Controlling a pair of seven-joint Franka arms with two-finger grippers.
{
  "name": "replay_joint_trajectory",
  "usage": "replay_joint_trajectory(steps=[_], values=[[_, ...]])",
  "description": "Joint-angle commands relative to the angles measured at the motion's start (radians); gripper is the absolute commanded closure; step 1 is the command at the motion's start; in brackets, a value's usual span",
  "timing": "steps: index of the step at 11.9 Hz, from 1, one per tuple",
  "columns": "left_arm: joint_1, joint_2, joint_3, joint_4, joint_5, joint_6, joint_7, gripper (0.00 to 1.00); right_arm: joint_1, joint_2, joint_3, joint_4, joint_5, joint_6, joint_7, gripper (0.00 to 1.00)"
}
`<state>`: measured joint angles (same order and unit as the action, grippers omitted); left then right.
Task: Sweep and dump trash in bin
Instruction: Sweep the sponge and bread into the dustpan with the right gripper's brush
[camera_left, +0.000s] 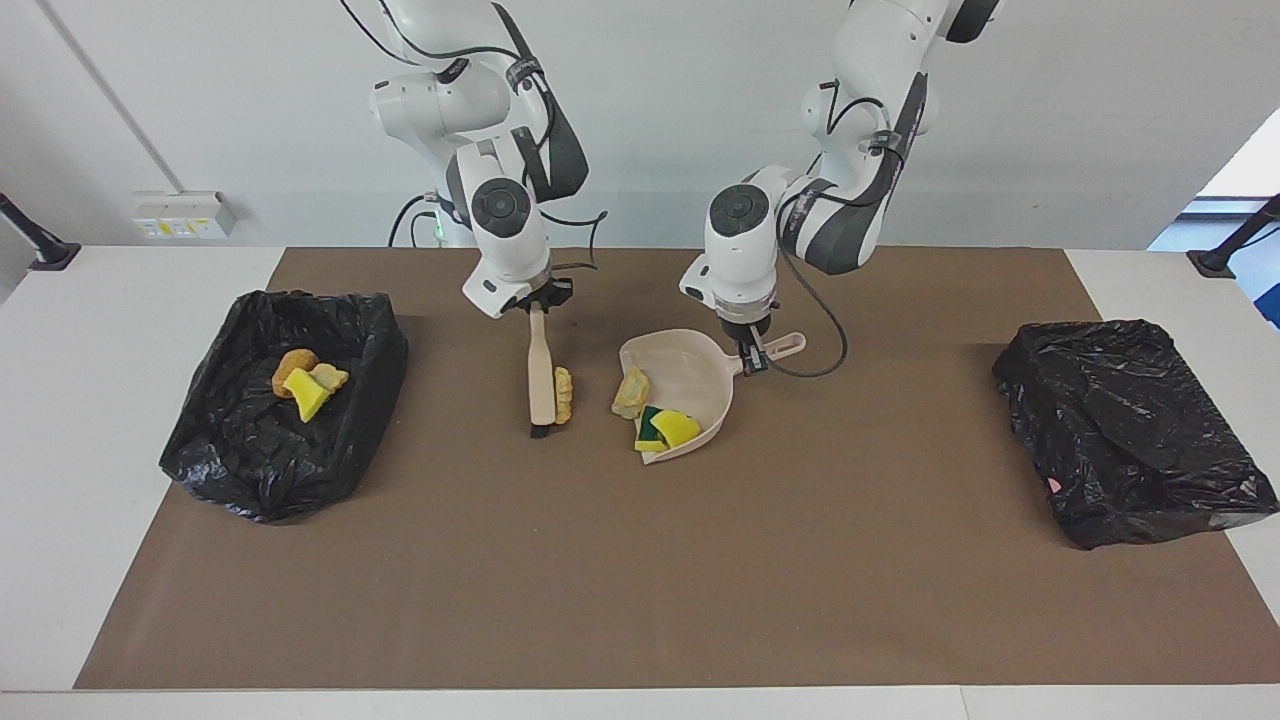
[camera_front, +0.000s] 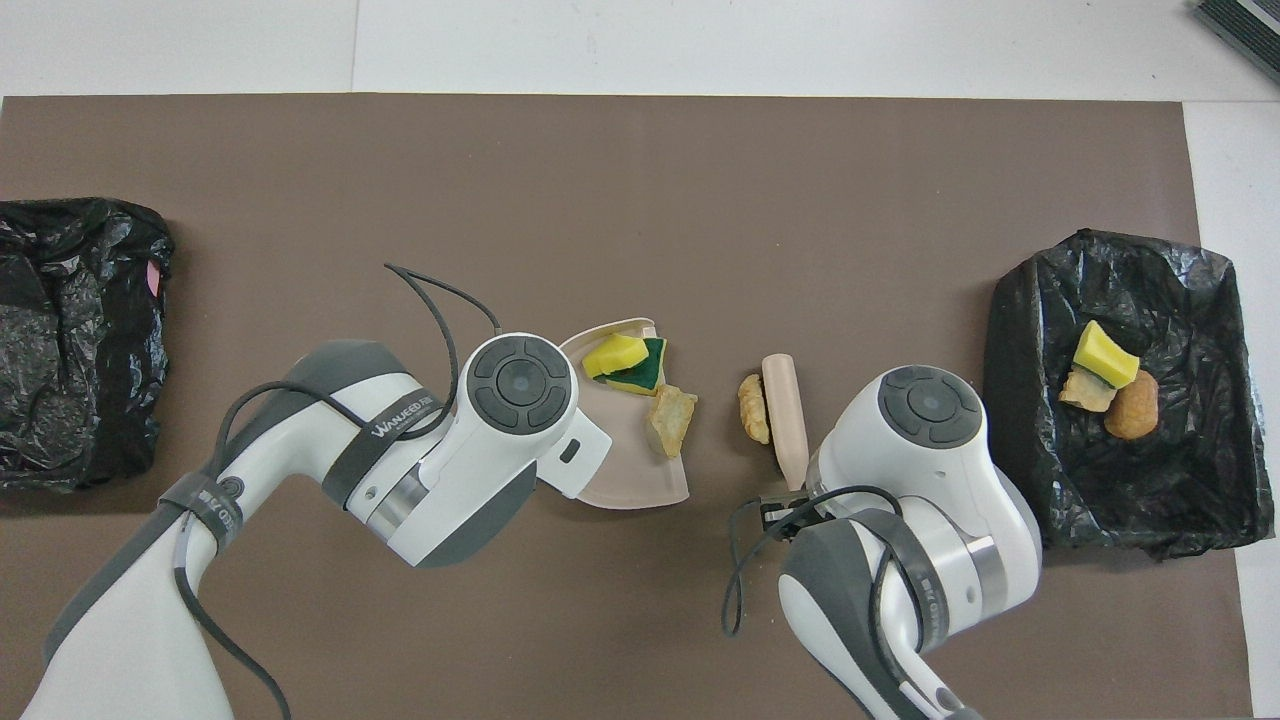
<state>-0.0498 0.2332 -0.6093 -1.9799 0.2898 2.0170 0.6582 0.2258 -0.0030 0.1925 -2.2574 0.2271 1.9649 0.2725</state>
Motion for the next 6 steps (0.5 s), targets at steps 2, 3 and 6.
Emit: replay_joint_trajectory(steps=[2, 3, 6], values=[[-0.008, -0.048, 0.011, -0.05, 0.011, 0.005, 0.015, 1.0, 0.07, 0.041, 0.002, 0.053, 0.234, 0.104, 0.0, 1.0], [-0.007, -0.046, 0.011, -0.05, 0.009, 0.006, 0.015, 1.0, 0.088, 0.046, 0.002, 0.053, 0.292, 0.138, -0.003, 1.0], [-0.004, -0.046, 0.011, -0.051, 0.009, 0.011, 0.017, 1.0, 0.104, 0.046, 0.002, 0.056, 0.455, 0.147, -0.039, 1.0]])
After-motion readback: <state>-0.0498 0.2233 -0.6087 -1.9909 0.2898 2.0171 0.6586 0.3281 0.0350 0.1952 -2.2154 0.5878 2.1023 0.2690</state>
